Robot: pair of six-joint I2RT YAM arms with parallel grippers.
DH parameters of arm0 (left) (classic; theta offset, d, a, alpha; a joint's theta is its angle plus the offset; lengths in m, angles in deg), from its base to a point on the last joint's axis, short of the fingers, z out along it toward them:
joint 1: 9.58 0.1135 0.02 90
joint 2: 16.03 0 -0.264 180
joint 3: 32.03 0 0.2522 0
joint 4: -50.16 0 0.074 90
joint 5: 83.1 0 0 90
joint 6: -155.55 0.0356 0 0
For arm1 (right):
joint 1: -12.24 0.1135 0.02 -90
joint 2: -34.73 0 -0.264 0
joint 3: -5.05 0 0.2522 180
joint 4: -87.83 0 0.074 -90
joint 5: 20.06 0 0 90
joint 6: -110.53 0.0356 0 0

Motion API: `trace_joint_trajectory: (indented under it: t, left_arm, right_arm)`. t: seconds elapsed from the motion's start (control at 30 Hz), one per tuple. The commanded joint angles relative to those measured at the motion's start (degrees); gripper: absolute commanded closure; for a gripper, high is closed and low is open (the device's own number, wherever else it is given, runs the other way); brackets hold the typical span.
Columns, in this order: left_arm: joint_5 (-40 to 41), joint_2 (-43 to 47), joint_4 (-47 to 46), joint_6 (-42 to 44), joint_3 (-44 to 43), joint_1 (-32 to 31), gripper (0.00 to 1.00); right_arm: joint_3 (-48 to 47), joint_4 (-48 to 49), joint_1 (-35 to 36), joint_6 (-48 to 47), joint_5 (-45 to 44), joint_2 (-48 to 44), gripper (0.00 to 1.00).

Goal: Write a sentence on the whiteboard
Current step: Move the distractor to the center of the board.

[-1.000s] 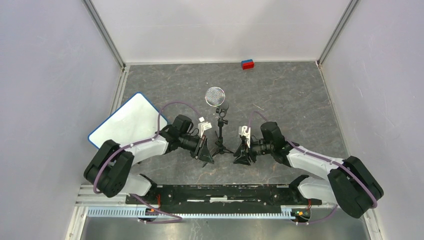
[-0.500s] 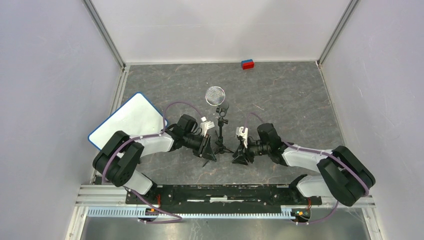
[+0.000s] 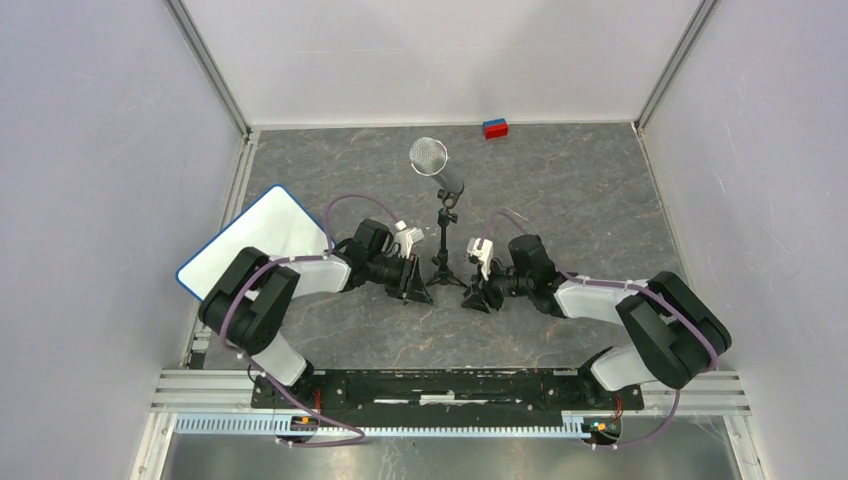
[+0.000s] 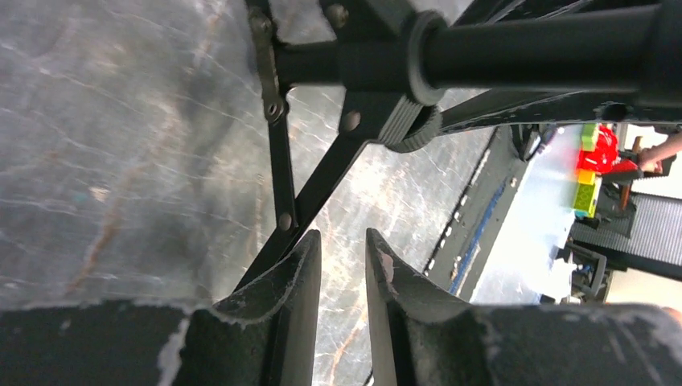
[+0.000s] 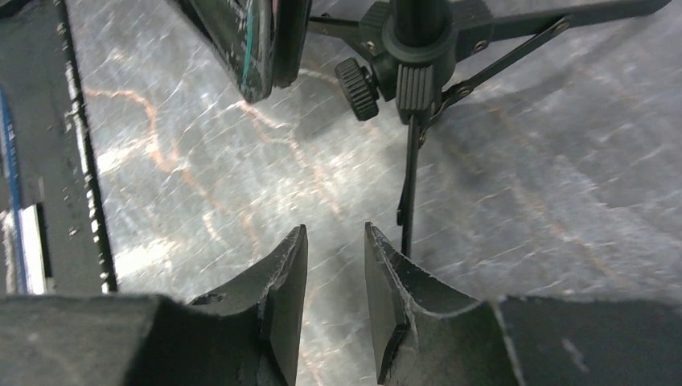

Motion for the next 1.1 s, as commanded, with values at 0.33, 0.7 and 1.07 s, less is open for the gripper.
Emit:
trace_joint_trajectory:
  t: [0.33, 0.7, 1.07]
  left_arm:
    - [5.1, -9.7, -3.9, -2.0, -11.2, 4.0, 0.64]
    - [6.7, -17.8, -3.9, -4.1, -21.8, 6.1, 0.62]
    - [8.9, -26.5, -3.0, -6.7, -33.9, 7.7, 0.61]
  right_arm:
    - [-10.8, 3.3, -5.1, -1.1, -2.7, 9.9, 0.65]
    - [-20.3, 2.9, -8.3, -0.9, -8.1, 17.5, 0.65]
    - [-31.8, 1.2, -10.2, -0.6, -12.5, 26.3, 0.66]
